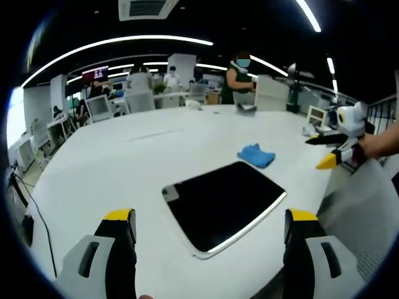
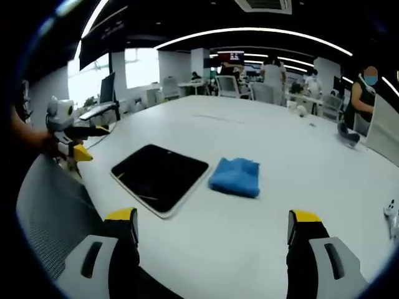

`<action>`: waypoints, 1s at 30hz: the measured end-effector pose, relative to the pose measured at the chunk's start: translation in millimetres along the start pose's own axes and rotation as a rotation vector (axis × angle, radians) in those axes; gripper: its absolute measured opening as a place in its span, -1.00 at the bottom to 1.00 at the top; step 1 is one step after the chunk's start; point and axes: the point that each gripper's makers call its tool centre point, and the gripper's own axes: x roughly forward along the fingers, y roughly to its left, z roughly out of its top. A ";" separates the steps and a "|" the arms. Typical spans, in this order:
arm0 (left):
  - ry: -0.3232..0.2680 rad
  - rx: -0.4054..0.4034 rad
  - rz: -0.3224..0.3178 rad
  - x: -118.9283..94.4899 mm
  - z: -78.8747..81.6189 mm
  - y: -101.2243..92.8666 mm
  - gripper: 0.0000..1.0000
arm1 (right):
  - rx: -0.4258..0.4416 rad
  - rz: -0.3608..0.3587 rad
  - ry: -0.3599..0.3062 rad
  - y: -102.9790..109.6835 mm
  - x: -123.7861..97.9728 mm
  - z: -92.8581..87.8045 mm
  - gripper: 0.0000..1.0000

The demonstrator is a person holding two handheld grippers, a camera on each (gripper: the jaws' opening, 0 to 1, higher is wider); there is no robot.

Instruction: Wipe the mirror surface with the cleaning cloth until all visible marks leave the cleaned area.

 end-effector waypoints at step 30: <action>0.062 -0.002 0.001 0.4 -10.3 0.3 0.99 | -0.029 0.034 0.059 6.4 5.4 -9.3 1.00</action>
